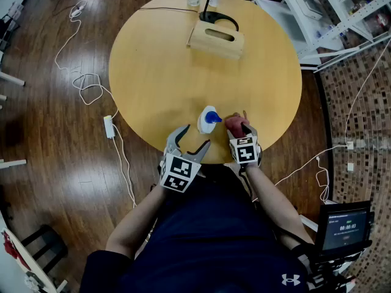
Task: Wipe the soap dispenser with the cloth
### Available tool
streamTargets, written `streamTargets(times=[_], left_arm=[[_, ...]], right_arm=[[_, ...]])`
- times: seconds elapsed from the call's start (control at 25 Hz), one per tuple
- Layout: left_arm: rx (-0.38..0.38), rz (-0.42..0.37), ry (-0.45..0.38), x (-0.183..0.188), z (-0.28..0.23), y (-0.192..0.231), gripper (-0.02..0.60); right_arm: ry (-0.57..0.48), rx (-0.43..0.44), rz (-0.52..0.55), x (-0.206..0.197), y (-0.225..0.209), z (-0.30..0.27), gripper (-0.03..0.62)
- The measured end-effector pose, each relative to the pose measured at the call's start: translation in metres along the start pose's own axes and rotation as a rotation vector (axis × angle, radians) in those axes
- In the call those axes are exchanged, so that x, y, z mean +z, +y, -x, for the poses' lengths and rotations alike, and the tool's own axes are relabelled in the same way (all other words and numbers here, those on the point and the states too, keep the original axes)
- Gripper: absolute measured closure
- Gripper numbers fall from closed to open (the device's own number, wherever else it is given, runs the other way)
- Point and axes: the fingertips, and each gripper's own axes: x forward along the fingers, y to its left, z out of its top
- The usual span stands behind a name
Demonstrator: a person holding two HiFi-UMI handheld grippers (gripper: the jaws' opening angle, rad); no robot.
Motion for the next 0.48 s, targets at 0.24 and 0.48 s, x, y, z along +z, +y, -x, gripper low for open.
streamTargets(times=[0.24,0.48], left_arm=[[0.008,-0.028,0.014,-0.008,-0.024,-0.015,0.193],[-0.012,-0.149,0.039,-0.020,-0.059,-0.015,0.193]], right_arm=[[-0.047,0.120,-0.110,-0.007,-0.002,0.019,0.513],[-0.363,0.303,-0.126,0.109,0.007,0.111,0.513]])
